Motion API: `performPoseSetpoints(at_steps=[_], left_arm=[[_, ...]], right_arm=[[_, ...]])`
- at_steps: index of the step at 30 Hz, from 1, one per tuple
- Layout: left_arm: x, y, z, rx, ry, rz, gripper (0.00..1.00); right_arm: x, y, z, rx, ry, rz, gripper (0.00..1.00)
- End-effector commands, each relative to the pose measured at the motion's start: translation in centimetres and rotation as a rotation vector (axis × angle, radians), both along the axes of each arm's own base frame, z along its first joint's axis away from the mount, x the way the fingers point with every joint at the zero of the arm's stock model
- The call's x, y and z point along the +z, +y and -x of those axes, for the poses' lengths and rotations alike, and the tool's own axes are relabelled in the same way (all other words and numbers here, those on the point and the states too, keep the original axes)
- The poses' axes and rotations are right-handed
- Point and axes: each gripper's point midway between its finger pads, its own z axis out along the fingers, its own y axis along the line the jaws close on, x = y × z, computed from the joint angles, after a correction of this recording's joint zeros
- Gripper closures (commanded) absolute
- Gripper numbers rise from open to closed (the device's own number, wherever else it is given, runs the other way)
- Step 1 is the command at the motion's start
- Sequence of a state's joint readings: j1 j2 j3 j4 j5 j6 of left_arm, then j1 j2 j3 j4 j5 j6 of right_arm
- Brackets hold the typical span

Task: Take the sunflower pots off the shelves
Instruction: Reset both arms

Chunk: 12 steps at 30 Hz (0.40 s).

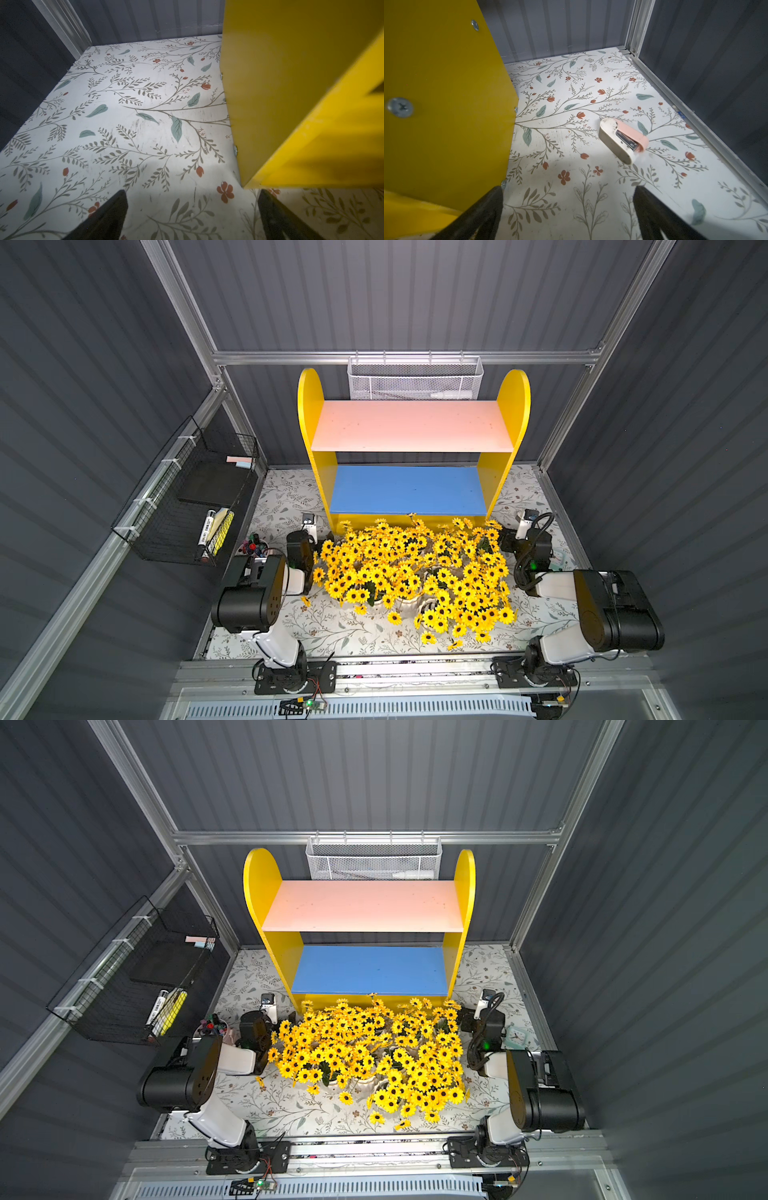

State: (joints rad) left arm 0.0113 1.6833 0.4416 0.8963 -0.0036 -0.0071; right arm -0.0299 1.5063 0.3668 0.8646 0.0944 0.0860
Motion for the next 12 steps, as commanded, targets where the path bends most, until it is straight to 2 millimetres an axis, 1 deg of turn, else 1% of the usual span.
performPoseSetpoints(at_steps=[1, 12], left_arm=[[-0.47, -0.87, -0.49, -0.041, 0.027, -0.027, 0.0], [-0.52, -0.89, -0.48, -0.041, 0.029, -0.026, 0.01]], right_arm=[[0.18, -0.06, -0.07, -0.006, 0.002, 0.014, 0.01], [0.14, -0.06, -0.03, -0.006, 0.003, 0.015, 0.01]])
